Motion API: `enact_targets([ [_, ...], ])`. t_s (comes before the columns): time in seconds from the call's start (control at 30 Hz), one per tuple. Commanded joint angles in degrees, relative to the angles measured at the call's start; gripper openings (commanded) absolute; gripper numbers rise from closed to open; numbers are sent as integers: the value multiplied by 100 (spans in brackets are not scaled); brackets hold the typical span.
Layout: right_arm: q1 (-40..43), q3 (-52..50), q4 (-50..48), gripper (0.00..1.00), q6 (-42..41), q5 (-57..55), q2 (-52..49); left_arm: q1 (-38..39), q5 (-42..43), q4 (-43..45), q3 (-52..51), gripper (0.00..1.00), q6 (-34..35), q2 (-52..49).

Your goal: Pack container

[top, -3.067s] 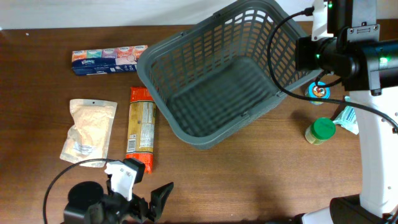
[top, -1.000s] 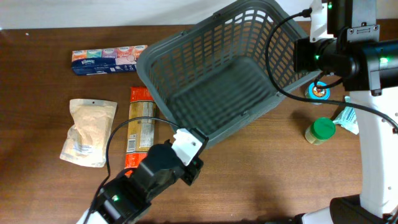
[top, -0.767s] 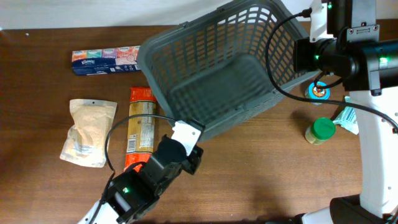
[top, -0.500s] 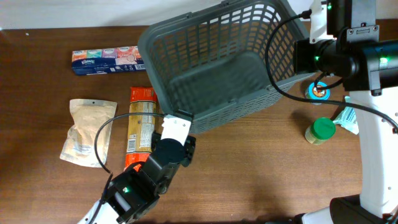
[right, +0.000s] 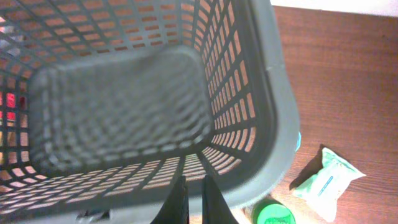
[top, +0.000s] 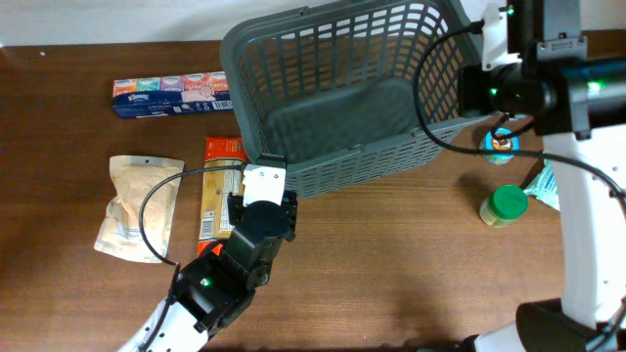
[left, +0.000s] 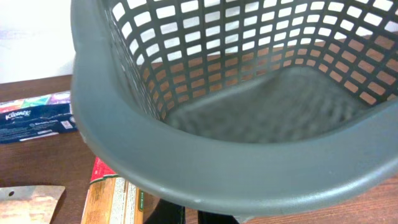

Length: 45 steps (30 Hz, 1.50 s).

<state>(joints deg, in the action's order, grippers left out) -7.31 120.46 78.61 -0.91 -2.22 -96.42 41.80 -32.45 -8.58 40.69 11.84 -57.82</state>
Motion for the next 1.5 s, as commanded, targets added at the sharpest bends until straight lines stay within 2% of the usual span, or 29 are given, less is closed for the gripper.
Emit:
enact_targets([
  [0.0, 26, 35, -44, 4, 9, 28, -323, -35, -146, 50, -9, 2, 55, 83],
  [0.23, 26, 35, -48, 4, 9, 31, -898, -35, -146, 66, -4, 2, 55, 354],
  [0.4, 26, 35, 293, 4, 7, 52, -1147, -35, -144, 61, -4, 2, 55, 396],
  [0.83, 22, 37, 1126, 4, 2, 527, -1032, -35, -144, 44, -4, 2, 55, 398],
  [1.07, 22, 175, 1023, 4, -72, 522, -885, -35, -131, -26, 42, 2, 55, 509],
  [1.2, 22, 553, 1027, 4, -105, 501, -680, -35, 282, -713, 404, 2, 55, 813],
  [1.47, 28, 748, 1213, 4, -101, 463, 170, -35, 835, -3176, 2006, 2, 50, 1086],
])
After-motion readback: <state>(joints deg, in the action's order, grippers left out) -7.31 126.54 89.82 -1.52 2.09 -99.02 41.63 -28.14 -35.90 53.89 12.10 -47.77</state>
